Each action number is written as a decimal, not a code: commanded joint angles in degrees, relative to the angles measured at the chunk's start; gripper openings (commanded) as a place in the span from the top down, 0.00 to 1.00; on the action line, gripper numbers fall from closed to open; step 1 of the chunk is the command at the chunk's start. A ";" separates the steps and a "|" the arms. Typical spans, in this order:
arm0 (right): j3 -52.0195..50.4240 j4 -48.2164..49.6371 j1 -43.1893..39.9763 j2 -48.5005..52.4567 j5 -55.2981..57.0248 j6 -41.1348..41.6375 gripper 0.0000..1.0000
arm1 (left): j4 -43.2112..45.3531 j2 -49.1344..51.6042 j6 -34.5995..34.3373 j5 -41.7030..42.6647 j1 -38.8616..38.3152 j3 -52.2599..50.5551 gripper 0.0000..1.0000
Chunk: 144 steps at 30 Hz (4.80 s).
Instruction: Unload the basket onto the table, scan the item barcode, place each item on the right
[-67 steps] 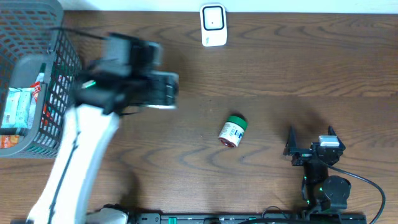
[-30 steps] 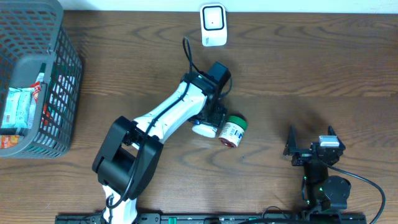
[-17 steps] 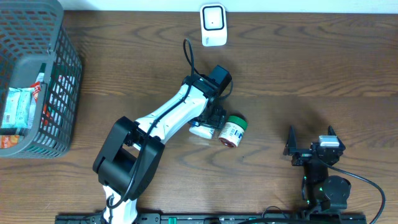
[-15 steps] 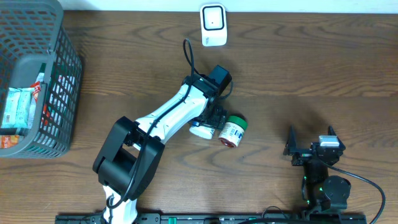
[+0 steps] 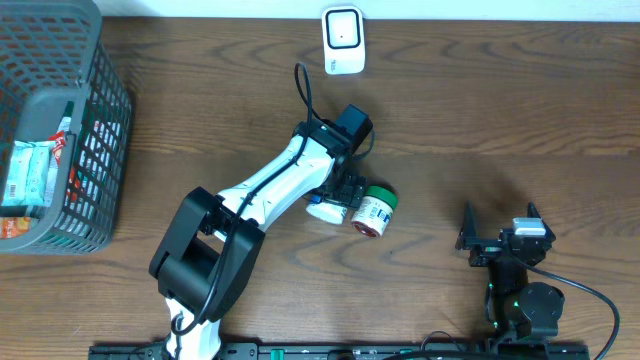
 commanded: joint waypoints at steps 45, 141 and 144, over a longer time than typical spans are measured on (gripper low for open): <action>-0.09 -0.22 0.76 0.02 0.13 -0.22 0.01 | 3.54 -49.46 4.00 -11.91 45.03 1.18 0.08; -0.09 -0.22 0.76 0.02 0.13 -0.22 0.01 | 14.27 -18.73 3.43 -5.01 80.04 1.11 0.81; -0.09 -0.22 0.76 0.04 0.13 -0.22 0.01 | 14.21 -18.73 3.45 -5.22 80.04 1.11 0.81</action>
